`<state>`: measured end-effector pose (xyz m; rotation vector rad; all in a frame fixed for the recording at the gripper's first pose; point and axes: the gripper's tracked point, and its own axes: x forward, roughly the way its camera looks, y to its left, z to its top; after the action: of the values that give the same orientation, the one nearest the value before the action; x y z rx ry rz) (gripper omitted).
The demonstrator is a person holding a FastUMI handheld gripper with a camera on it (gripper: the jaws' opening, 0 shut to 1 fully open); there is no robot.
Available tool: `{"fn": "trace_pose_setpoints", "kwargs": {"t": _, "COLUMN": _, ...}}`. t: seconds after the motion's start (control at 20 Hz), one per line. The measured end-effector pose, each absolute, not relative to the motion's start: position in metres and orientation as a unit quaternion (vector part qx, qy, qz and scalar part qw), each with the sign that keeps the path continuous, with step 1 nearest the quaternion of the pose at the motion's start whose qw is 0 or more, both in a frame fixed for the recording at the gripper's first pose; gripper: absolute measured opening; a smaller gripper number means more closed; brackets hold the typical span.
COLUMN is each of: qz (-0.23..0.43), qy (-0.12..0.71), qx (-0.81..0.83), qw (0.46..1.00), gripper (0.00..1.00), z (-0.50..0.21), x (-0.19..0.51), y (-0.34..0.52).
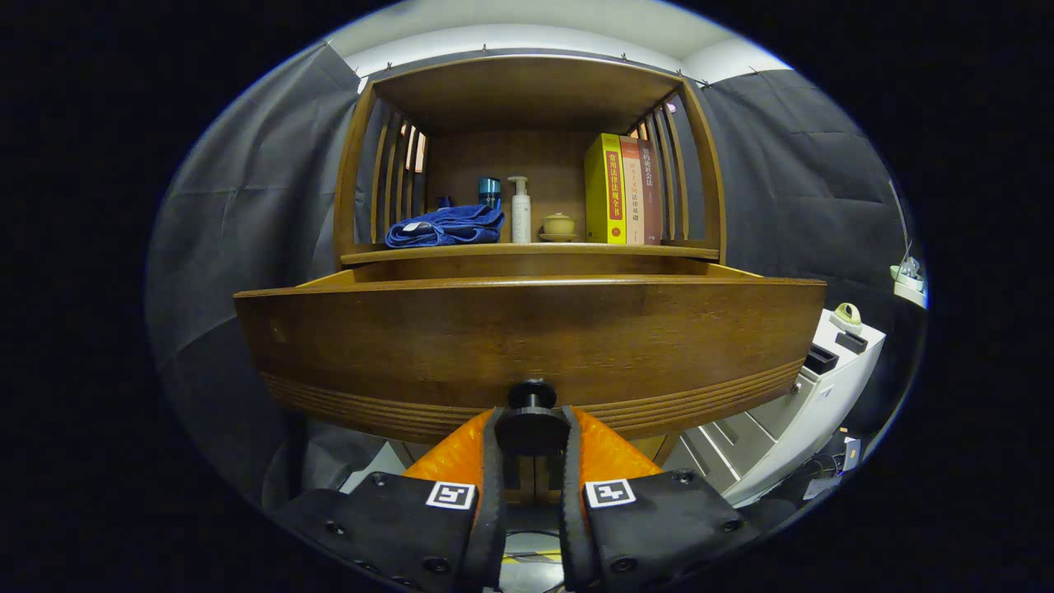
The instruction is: Pull open the drawer, take out the items inside it, and place them on the countertop above the cabinet.
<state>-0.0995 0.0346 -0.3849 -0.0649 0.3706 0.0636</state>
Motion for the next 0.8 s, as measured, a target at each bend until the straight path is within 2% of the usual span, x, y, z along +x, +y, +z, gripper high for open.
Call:
{"fn": "trace_pose_setpoints", "kwargs": {"t": 0.55, "qz": 0.028, "qy": 0.208, "qx": -0.033, "qw": 0.977, "gripper": 0.35, "z": -0.389, "x": -0.138, "y": 0.026}}
{"fn": "trace_pose_setpoints", "kwargs": {"t": 0.6, "qz": 0.026, "qy": 0.206, "qx": -0.034, "qw": 0.978, "gripper": 0.27, "z": -0.388, "x": -0.138, "y": 0.024}}
{"fn": "trace_pose_setpoints", "kwargs": {"t": 0.75, "qz": 0.024, "qy": 0.206, "qx": -0.041, "qw": 0.977, "gripper": 0.27, "z": -0.386, "x": -0.140, "y": 0.025}}
{"fn": "trace_pose_setpoints", "kwargs": {"t": 0.8, "qz": 0.025, "qy": 0.209, "qx": -0.042, "qw": 0.977, "gripper": 0.33, "z": -0.386, "x": -0.140, "y": 0.025}}
